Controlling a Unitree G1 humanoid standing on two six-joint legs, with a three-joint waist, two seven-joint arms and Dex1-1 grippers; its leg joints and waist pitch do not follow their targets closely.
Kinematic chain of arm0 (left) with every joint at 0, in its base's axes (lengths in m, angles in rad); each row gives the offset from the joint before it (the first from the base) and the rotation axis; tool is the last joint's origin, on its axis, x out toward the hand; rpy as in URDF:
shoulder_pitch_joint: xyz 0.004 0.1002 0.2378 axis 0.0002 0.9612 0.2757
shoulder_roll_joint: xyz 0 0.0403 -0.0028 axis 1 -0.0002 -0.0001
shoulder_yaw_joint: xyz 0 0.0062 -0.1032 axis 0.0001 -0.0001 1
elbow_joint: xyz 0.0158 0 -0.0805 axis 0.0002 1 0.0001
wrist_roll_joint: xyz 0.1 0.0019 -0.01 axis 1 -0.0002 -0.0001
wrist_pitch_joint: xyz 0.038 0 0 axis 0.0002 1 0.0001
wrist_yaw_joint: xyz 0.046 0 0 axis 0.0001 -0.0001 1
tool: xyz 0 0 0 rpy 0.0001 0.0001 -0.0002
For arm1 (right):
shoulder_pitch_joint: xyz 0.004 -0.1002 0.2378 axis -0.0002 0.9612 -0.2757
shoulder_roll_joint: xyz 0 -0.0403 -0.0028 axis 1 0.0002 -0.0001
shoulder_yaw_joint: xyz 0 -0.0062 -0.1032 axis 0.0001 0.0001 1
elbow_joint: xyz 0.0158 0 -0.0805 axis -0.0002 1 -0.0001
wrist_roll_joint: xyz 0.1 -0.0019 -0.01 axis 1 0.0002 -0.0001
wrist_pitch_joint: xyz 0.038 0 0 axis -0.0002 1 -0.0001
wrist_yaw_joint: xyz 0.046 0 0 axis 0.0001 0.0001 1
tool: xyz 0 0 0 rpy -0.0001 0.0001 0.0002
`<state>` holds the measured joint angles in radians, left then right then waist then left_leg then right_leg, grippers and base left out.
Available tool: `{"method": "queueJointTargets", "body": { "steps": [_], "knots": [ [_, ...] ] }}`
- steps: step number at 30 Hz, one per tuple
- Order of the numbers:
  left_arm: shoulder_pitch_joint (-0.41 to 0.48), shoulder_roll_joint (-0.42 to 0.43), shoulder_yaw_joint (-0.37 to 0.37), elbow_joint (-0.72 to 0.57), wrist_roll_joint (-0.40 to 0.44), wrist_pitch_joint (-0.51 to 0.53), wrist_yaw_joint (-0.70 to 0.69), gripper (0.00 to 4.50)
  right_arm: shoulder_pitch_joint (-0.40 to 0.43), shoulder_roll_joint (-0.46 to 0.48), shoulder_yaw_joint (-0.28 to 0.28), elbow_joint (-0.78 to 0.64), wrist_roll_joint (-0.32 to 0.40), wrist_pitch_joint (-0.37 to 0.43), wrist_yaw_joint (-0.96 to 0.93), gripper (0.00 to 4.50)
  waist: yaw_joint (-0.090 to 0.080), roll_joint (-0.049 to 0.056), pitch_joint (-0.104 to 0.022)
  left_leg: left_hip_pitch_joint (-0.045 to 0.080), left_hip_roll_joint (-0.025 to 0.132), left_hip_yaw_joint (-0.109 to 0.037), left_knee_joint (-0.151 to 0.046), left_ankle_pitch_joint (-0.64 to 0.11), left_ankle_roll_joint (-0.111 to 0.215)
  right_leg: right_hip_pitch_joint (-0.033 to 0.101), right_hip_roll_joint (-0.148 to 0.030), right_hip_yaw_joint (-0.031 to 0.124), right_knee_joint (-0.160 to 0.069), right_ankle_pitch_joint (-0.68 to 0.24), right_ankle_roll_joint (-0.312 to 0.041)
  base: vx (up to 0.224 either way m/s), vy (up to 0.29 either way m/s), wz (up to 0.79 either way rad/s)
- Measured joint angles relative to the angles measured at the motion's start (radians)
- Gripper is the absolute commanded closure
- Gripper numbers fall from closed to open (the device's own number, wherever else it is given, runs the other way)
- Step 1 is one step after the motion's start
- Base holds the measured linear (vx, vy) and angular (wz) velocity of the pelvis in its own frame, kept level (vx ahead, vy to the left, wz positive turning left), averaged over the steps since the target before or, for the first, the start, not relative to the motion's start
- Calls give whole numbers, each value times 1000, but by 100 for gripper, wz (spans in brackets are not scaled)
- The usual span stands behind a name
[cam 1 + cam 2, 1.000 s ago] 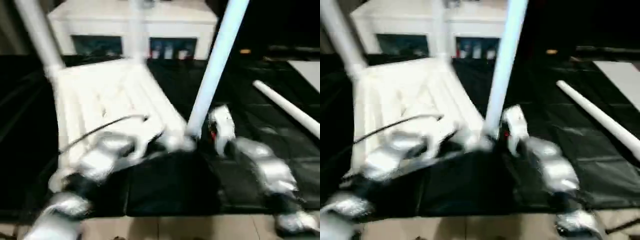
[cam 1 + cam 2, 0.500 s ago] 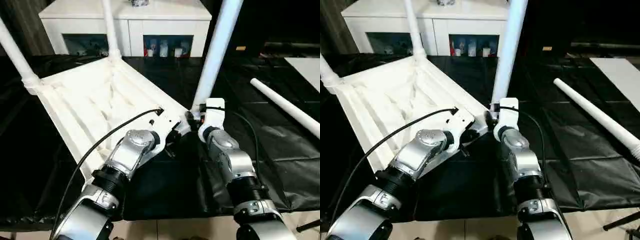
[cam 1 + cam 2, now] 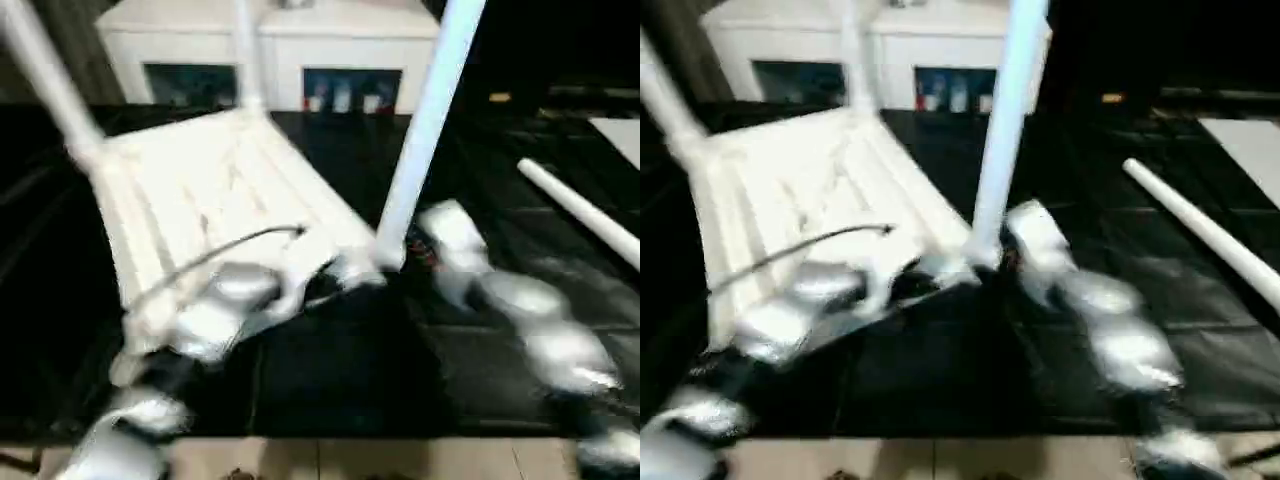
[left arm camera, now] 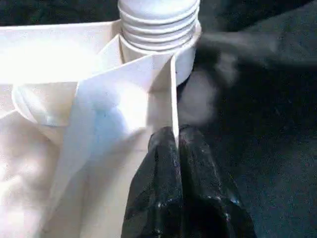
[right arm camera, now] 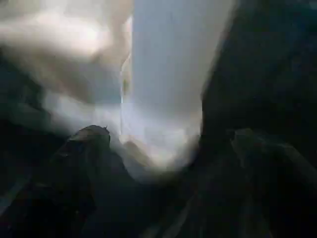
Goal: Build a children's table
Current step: Rotate leg to tighten
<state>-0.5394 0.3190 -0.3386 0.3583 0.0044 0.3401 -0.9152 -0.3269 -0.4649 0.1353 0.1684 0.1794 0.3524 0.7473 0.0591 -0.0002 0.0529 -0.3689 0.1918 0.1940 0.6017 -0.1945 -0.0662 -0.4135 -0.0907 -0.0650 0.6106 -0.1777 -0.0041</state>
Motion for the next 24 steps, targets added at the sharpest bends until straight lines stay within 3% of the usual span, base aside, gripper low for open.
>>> {"method": "queueJointTargets", "body": {
  "steps": [5,7,12,24],
  "knots": [
    [40,104,-33,-87,-36,-3,-188,450,28,-65,31,-33,16,1,138,18,7,0,0,1,0,0,1,0,0,1,-1,0,0,0,0,0,0,0],
    [46,107,-49,-101,-49,-3,-212,450,30,-66,45,-39,23,2,166,18,19,0,0,1,0,2,1,0,0,2,-2,0,0,0,0,0,0,0],
    [46,108,-63,-113,-50,-3,-238,450,29,-57,60,-45,32,4,182,18,28,0,0,1,0,2,2,0,0,2,-2,1,0,0,0,0,0,0],
    [46,118,-67,-114,-50,-3,-260,450,30,-60,69,-48,46,9,239,120,31,0,0,1,0,2,2,0,0,3,-2,1,1,0,0,0,0,0]
  ]
}}
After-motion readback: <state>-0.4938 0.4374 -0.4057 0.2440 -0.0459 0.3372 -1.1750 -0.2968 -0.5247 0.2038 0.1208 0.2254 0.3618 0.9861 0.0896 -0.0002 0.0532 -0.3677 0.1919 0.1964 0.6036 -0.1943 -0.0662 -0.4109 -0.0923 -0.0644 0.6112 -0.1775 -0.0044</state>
